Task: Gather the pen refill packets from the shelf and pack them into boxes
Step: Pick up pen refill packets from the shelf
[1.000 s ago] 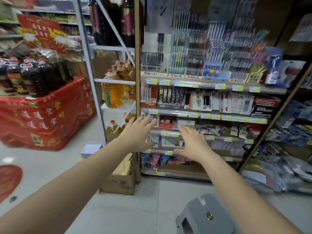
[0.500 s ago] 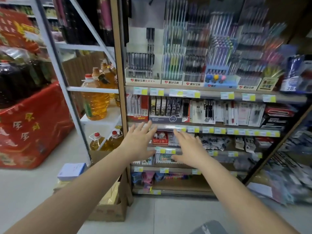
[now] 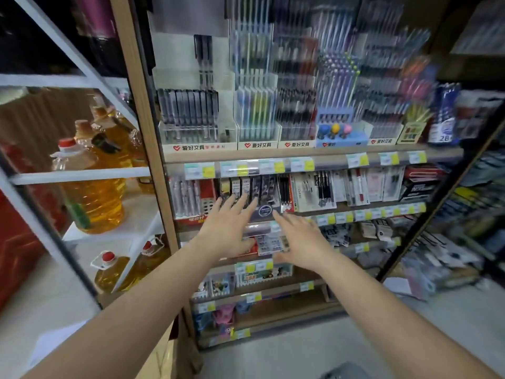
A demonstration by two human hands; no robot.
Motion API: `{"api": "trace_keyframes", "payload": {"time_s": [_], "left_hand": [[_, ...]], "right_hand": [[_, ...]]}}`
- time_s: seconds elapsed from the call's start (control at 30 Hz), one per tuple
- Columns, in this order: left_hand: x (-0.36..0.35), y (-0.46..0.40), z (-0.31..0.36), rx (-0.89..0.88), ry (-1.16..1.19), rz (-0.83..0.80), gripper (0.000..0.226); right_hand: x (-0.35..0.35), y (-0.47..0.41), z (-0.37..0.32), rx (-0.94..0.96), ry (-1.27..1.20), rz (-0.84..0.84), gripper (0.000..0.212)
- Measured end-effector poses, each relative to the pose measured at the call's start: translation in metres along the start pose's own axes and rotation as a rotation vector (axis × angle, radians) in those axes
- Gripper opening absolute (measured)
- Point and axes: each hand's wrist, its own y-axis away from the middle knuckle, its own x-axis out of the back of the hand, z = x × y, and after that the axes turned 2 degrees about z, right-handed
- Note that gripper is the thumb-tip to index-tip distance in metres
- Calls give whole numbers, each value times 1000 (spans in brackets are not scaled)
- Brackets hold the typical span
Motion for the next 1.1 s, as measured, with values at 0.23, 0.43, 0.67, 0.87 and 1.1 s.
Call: {"api": "trace_keyframes", "payload": {"time_s": [0.23,0.43,0.67,0.87,1.1], "left_hand": [[-12,-24,-16,-31,45,-16,89],[-22,-34,-24,-46,78,-19,88],[-31,-44,-29,-62,98,-19,89],[-30,-57,-32,-69,91,-19,89],[-36,-75,-15,-91,97,-41,88]], "right_hand": [[-10,-26,1,-32,6,-18,102],[-17,-38,1,-48,-10,-23,100],[-18,-50,3,-72,-8,-16,99],[-19,-60,10,-80,1,-30,99],[-19,-65,34,-90,-17,-38,98]]}}
